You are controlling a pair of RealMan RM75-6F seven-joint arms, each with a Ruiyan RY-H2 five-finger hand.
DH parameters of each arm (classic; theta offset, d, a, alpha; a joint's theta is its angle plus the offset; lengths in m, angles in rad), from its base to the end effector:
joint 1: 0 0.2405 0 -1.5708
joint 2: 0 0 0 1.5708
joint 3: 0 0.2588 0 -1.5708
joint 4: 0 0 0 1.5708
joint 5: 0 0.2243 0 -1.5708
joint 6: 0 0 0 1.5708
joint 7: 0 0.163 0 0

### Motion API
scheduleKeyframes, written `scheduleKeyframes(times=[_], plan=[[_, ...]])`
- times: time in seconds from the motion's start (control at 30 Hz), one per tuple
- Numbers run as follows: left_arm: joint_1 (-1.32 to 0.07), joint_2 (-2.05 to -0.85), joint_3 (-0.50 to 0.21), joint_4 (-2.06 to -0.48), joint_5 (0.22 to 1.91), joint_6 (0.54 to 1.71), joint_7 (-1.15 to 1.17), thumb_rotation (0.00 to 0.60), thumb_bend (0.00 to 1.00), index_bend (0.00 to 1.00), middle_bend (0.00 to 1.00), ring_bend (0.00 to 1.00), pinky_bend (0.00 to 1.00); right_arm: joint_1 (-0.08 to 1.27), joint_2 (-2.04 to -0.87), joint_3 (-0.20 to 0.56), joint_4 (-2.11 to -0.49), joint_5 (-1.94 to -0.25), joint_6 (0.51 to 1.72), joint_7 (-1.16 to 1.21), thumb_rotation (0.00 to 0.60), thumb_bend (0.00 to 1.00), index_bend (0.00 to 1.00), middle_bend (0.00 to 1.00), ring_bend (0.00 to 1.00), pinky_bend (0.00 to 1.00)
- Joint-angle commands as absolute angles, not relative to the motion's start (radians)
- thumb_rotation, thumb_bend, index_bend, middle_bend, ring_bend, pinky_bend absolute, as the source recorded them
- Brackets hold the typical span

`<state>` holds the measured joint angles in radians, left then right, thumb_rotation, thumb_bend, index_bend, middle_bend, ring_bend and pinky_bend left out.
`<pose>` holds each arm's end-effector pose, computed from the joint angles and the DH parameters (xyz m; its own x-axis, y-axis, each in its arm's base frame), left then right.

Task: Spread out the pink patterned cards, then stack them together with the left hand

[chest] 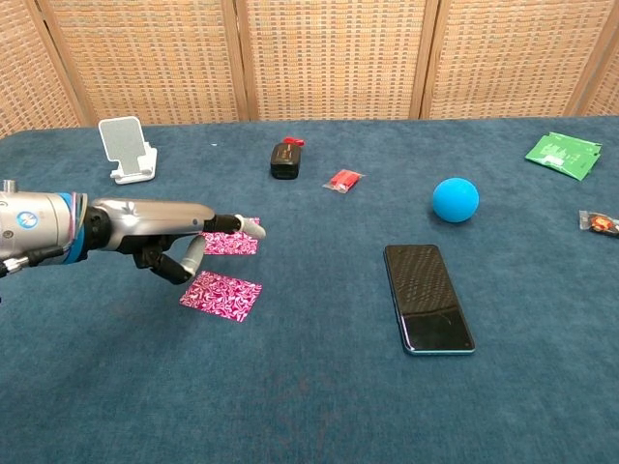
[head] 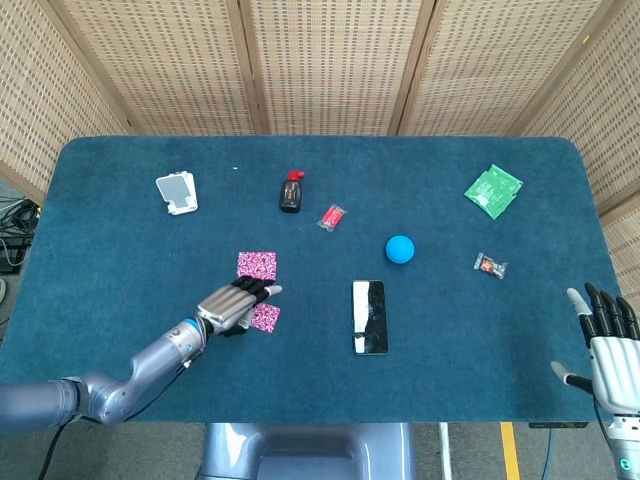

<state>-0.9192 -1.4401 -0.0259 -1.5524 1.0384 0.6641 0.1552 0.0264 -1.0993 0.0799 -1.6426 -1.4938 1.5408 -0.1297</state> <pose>-0.1417 0.3435 -0.0646 0.4819 0.5762 0.6601 0.8574 -0.4655 -0.2196 -0.3202 -0.1888 0.1640 0.5011 0.0534 0.8637 -0.8651 0.0540 0.4986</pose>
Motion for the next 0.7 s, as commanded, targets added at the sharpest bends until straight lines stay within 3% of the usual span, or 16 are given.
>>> scheduleKeyframes(times=[0.03, 0.3, 0.7], plan=[[-0.924, -1.485, -0.051, -1.484, 1.023, 0.64, 0.118, 0.6, 1.0, 0.0, 0.0, 0.0, 0.0, 0.026, -1.099, 0.08, -1.643, -1.493, 1.541, -0.128, 0.6, 0.0, 0.0, 0.0, 0.0, 0.0], [-0.94, -1.543, -0.048, -1.388, 0.958, 0.596, 0.128, 0.6, 1.0, 0.0, 0.0, 0.0, 0.0, 0.025, -1.097, 0.082, -1.638, -1.485, 1.54, -0.118, 0.6, 0.0, 0.0, 0.0, 0.0, 0.0], [-0.884, -1.476, 0.004, -1.332, 0.938, 0.59, 0.111, 0.6, 1.0, 0.0, 0.0, 0.0, 0.0, 0.023, -1.1, 0.074, -1.645, -1.502, 1.546, -0.128, 0.6, 0.0, 0.0, 0.0, 0.0, 0.0]])
